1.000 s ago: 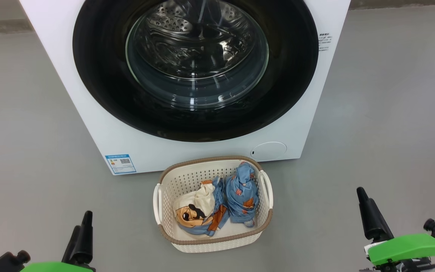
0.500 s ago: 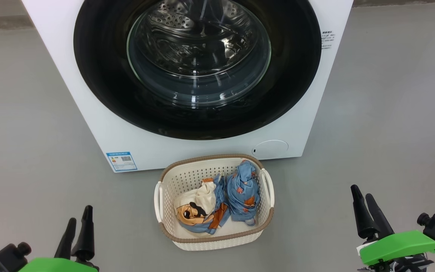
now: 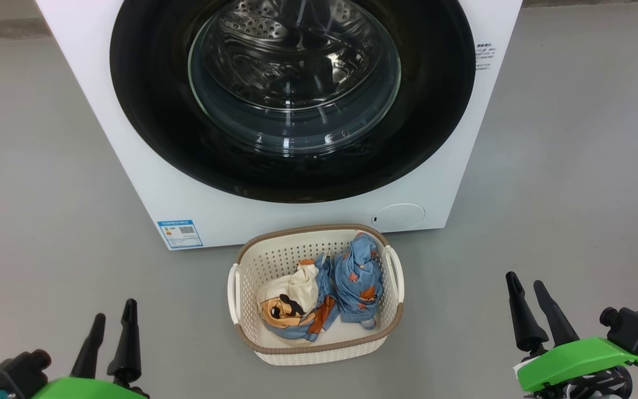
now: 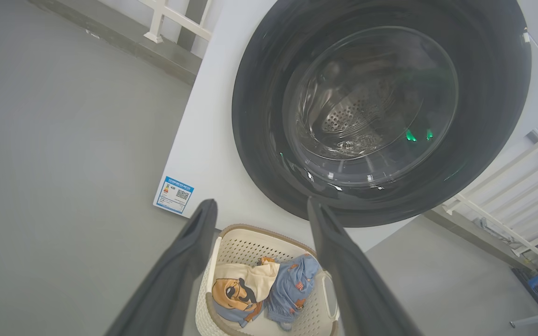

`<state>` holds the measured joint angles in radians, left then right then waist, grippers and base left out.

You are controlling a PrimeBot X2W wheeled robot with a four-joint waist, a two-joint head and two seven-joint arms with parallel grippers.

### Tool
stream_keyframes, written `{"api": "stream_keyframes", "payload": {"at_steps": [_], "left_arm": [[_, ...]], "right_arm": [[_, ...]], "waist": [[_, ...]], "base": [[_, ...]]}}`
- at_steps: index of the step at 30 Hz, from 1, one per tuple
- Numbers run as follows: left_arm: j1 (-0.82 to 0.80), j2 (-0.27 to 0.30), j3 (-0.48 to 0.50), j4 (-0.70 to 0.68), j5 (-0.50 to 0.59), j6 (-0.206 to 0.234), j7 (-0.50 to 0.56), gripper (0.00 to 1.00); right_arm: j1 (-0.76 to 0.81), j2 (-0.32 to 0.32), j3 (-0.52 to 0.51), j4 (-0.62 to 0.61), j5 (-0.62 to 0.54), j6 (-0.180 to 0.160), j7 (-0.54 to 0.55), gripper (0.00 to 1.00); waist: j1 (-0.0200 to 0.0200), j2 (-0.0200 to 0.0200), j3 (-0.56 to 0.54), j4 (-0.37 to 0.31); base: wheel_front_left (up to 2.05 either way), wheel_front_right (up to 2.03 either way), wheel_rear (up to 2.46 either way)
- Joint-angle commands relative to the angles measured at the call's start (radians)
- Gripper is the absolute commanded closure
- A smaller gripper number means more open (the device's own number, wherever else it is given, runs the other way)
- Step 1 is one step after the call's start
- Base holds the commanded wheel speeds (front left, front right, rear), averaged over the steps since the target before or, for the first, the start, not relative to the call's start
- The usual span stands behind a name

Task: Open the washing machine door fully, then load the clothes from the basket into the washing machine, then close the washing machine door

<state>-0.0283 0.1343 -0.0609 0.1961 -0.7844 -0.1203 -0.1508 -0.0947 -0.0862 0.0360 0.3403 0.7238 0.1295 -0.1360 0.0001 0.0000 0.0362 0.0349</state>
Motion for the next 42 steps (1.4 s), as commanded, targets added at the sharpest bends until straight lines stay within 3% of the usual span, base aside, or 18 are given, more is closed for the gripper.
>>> {"api": "stream_keyframes", "payload": {"at_steps": [1,24,42], "left_arm": [[-0.047,0.027,0.021,-0.029,0.04,-0.007,-0.015,0.0],[-0.061,0.035,0.056,-0.017,0.342,-0.009,-0.074,0.0],[-0.057,0.041,0.073,0.004,0.472,-0.01,-0.111,0.0]], "right_arm": [[-0.047,-0.008,0.016,-0.017,-0.042,0.001,-0.02,0.0],[-0.05,0.005,0.01,0.013,-0.322,0.001,-0.085,0.0],[-0.039,0.008,0.002,0.02,-0.486,0.001,-0.126,0.0]], "waist": [[0.0,0.0,0.002,0.0],[-0.0001,0.0,0.015,0.005],[-0.0001,0.0,0.014,0.011]], "base": [[0.0,0.0,0.0],[0.0,0.0,0.0],[0.0,0.0,0.0]]}}
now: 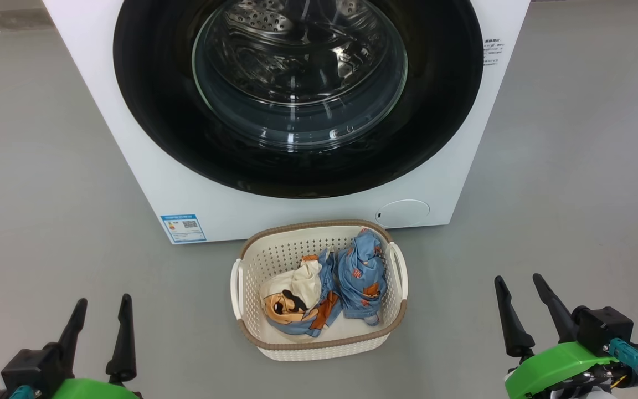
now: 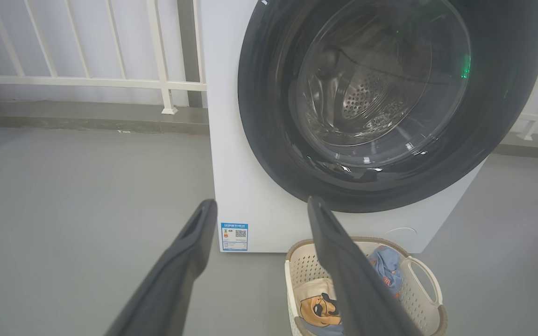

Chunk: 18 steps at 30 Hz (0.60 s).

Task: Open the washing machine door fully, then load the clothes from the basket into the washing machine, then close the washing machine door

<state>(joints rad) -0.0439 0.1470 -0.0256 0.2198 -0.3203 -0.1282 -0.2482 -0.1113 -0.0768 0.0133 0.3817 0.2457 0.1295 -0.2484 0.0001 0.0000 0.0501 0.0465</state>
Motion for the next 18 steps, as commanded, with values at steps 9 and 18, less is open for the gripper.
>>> {"api": "stream_keyframes", "payload": {"at_steps": [9,18], "left_arm": [[-0.046,0.032,0.038,0.003,0.008,-0.002,-0.014,0.0],[-0.051,0.028,0.043,0.001,0.061,-0.002,-0.014,0.0]], "right_arm": [[-0.019,0.003,0.02,-0.026,-0.01,0.001,-0.013,0.0],[-0.021,0.002,0.015,-0.031,-0.011,0.001,-0.013,0.0]], "waist": [[0.0,0.0,0.0,-0.003],[0.0,0.0,0.005,-0.005]], "base": [[0.0,0.0,0.0],[0.41,0.41,-0.81]]}}
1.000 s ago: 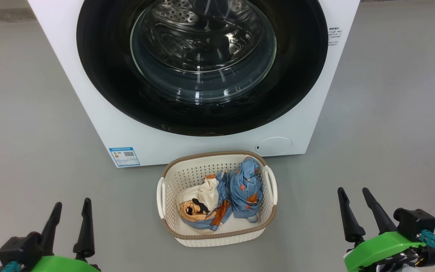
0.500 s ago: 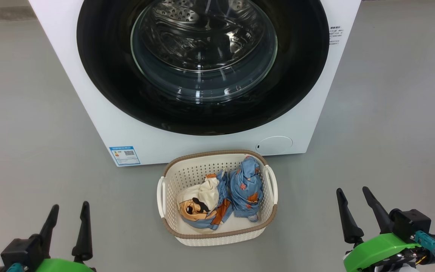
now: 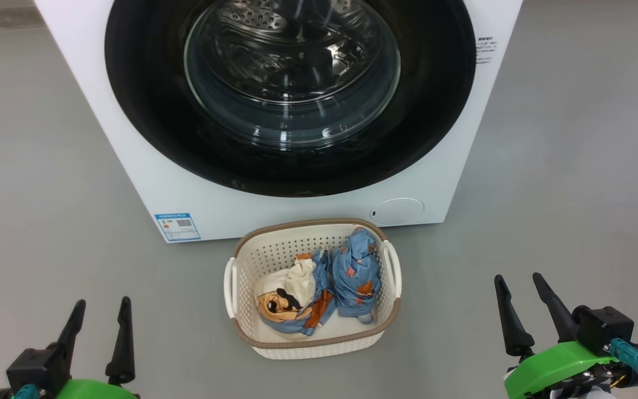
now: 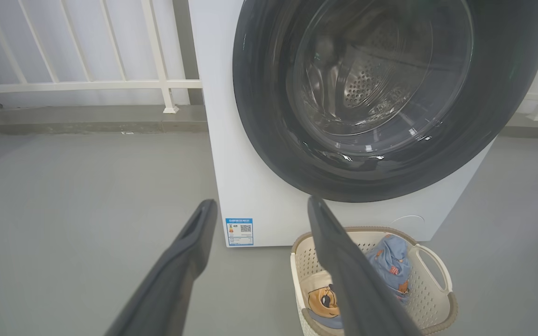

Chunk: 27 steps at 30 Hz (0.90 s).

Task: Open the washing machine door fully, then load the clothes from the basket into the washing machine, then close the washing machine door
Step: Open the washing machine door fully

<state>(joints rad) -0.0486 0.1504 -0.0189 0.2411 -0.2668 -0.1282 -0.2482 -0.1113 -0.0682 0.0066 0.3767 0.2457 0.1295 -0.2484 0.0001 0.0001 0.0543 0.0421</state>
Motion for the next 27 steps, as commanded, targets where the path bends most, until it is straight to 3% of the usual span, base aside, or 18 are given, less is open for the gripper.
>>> {"api": "stream_keyframes", "payload": {"at_steps": [1,27], "left_arm": [[-0.047,0.023,0.036,-0.02,0.009,-0.002,-0.014,0.0],[-0.059,0.023,0.03,-0.04,-0.059,-0.002,-0.014,0.0]], "right_arm": [[-0.021,-0.007,0.02,-0.027,-0.011,0.001,-0.013,0.0],[-0.028,-0.001,0.013,-0.034,-0.009,0.001,-0.013,0.0]], "waist": [[0.0,-0.0001,0.001,0.0],[0.0,-0.0001,0.016,-0.007]], "base": [[0.8,0.8,-1.6],[1.13,1.13,-2.25]]}}
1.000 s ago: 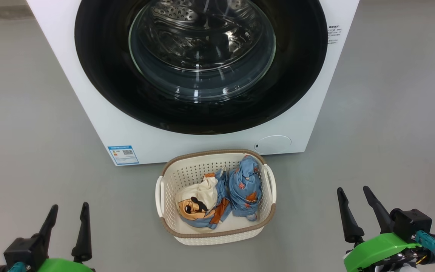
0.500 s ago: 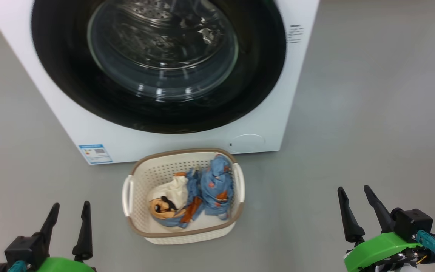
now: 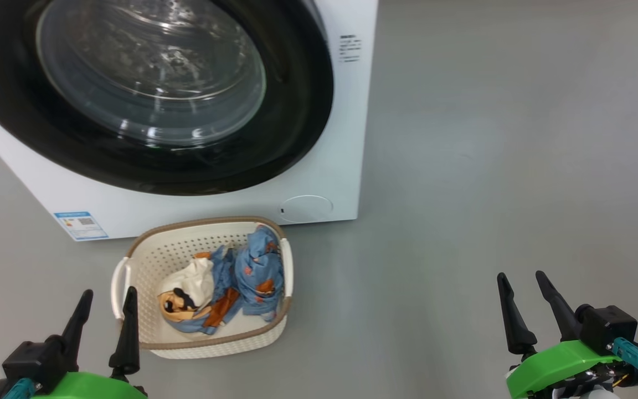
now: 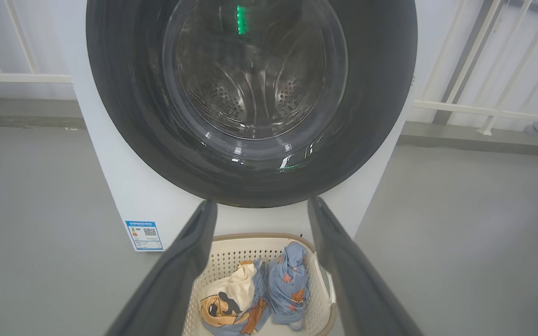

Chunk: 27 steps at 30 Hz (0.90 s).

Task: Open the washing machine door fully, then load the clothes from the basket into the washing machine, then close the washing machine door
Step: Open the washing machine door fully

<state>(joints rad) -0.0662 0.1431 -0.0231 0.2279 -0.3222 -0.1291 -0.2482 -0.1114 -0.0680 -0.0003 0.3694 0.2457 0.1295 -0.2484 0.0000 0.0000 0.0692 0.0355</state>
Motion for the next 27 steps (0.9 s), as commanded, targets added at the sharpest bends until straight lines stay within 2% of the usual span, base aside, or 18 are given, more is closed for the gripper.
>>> {"api": "stream_keyframes", "payload": {"at_steps": [1,7,16,17,18,19,20,26,27], "left_arm": [[-0.042,0.031,0.033,-0.027,-0.005,-0.002,-0.014,0.0],[-0.044,0.034,0.027,-0.025,-0.009,-0.002,-0.014,0.0],[-0.044,0.025,0.02,-0.023,-0.015,-0.002,-0.014,0.0],[-0.043,0.021,0.021,-0.024,-0.017,-0.002,-0.014,0.0],[-0.041,0.016,0.022,-0.026,-0.018,-0.002,-0.014,0.0],[-0.036,0.007,0.023,-0.028,-0.022,-0.002,-0.014,0.0],[-0.033,0.002,0.024,-0.028,-0.023,-0.002,-0.014,0.0],[-0.032,-0.017,0.015,-0.024,-0.03,-0.002,-0.014,0.0],[-0.032,-0.017,0.015,-0.024,-0.03,-0.002,-0.014,0.0]], "right_arm": [[-0.029,-0.001,0.02,-0.027,-0.01,0.001,-0.013,0.0],[-0.03,0.0,0.016,-0.03,-0.009,0.001,-0.013,0.0],[-0.05,0.002,0.042,-0.032,0.015,0.001,-0.013,0.0],[-0.056,0.003,0.049,-0.032,0.032,0.001,-0.013,0.26],[-0.065,0.004,0.055,-0.032,0.057,0.001,-0.013,0.56],[-0.086,0.008,0.062,-0.038,0.139,0.001,-0.013,0.89],[-0.099,0.01,0.061,-0.046,0.195,0.001,-0.013,1.0],[-0.177,0.014,0.078,-0.074,0.519,0.001,-0.013,1.0],[-0.177,0.014,0.078,-0.074,0.519,0.001,-0.013,1.0]], "waist": [[0.0,0.0,0.001,-0.001],[0.0,0.0,0.005,-0.001],[0.0,0.0,0.009,0.002],[0.0,0.0,0.01,0.003],[0.0,0.0,0.01,0.003],[0.0,0.0,0.012,0.005],[0.0,0.0,0.013,0.006],[0.0,0.0,0.018,0.029],[0.0,0.0,0.018,0.029]], "base": [[0.66,0.66,-1.33],[0.39,0.39,-0.79],[0.02,0.02,-0.03],[0.0,0.0,0.0],[0.0,0.0,0.0],[0.0,0.0,0.0],[0.0,0.0,0.0],[0.0,0.0,0.0],[0.0,0.0,0.0]]}}
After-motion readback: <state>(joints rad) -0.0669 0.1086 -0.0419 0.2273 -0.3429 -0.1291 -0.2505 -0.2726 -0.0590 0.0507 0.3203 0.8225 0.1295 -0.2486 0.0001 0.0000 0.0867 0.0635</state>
